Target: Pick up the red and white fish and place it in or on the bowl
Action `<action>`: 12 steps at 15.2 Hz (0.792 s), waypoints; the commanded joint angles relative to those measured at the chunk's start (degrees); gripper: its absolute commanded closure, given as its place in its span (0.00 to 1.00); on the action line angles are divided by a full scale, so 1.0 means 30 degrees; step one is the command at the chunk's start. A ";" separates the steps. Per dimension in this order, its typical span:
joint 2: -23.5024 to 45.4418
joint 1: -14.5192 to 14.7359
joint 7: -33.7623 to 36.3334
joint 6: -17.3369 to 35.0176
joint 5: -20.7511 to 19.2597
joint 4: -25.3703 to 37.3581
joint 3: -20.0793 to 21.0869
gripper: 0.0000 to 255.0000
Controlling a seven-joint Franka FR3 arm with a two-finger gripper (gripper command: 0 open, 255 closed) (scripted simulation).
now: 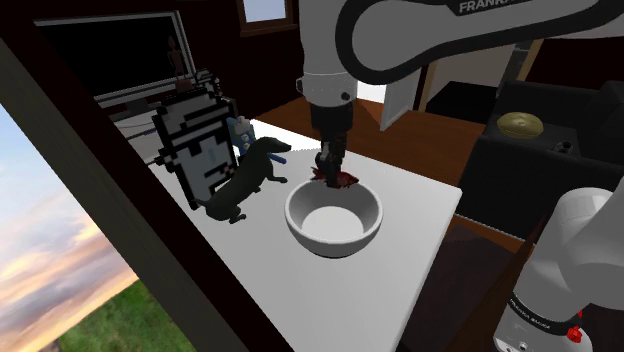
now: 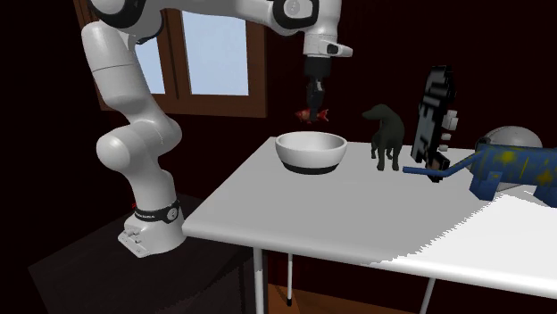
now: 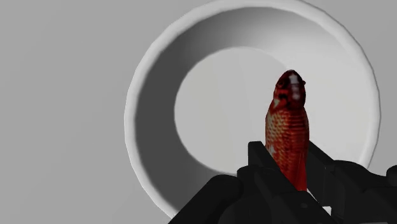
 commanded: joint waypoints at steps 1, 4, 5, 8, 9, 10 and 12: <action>0.0031 0.0012 -0.0001 0.0462 0.0005 -0.0423 0.0025 1.00; 0.0062 0.0029 -0.0017 0.1231 0.0018 -0.1162 0.0060 1.00; 0.0081 0.0035 -0.0021 0.1487 0.0021 -0.1399 0.0073 1.00; 0.0165 0.0051 -0.0026 0.2257 0.0022 -0.2088 0.0113 1.00; 0.0217 0.0058 -0.0026 0.2611 0.0020 -0.2392 0.0133 1.00; 0.0213 0.0058 -0.0027 0.2611 0.0021 -0.2396 0.0133 1.00; 0.0217 0.0058 -0.0026 0.2611 0.0020 -0.2393 0.0133 1.00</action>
